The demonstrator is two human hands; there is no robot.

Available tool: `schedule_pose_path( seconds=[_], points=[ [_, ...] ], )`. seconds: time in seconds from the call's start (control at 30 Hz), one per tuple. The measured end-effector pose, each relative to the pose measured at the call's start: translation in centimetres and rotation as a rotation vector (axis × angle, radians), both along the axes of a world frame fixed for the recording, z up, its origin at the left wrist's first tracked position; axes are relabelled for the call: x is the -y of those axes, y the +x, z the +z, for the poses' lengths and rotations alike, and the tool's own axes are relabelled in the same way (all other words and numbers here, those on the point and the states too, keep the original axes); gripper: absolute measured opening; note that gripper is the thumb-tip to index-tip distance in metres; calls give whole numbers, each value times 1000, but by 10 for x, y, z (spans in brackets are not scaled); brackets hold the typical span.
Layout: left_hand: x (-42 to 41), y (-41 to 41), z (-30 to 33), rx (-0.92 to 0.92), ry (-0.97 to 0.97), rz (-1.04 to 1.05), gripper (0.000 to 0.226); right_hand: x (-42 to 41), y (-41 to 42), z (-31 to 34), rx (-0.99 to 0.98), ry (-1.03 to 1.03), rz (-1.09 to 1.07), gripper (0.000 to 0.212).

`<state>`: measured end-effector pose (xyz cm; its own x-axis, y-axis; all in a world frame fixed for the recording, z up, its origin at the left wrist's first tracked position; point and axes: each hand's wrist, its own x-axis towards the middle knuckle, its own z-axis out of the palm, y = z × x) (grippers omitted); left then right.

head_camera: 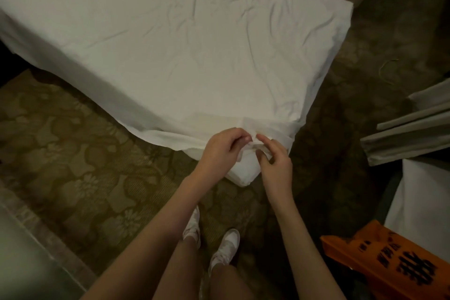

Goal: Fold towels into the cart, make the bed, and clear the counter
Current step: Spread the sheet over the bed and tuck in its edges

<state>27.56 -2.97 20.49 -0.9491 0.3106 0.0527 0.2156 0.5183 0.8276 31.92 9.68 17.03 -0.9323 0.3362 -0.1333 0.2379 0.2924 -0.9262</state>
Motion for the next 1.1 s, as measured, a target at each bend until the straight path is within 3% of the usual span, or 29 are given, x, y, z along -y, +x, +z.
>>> schedule_pose_path(
  seconds=[0.13, 0.27, 0.37, 0.47, 0.6, 0.67, 0.73, 0.83, 0.9, 0.97, 1.0, 1.1],
  points=[
    [8, -6, 8, 55, 67, 33, 16, 0, -22, -23, -12, 209, -96, 15],
    [18, -12, 8, 87, 125, 157, 20, -22, -12, -41, 170, 356, -116, 24],
    [22, -15, 4, 104, 113, 237, 19, -38, 11, -35, 146, 223, -105, 10],
    [24, -14, -5, 92, 64, 293, 16, -37, 35, -5, 73, 40, -29, 17],
    [9, 18, -16, -10, -150, 278, 11, -33, 46, 32, -20, -127, -45, 25],
    [-5, 42, -11, 22, -50, 233, 4, -36, 40, 46, -55, -158, -69, 30],
    [-18, 62, -1, 185, 76, 95, 1, -39, 30, 58, -74, -203, -42, 32],
    [-40, 82, 6, 468, 127, -87, 23, -37, 14, 73, -38, -265, 6, 28],
    [-51, 90, 6, 465, 101, -48, 28, -33, 4, 80, -9, -240, 27, 24],
    [-55, 87, 11, 365, 107, 51, 9, -32, -4, 83, 1, -211, 63, 24],
    [-55, 83, 13, 341, 119, 101, 10, -32, -7, 82, 9, -214, 82, 24],
    [-49, 69, 19, 400, 260, 151, 11, -35, -6, 76, 66, -269, 125, 11]
  ],
)
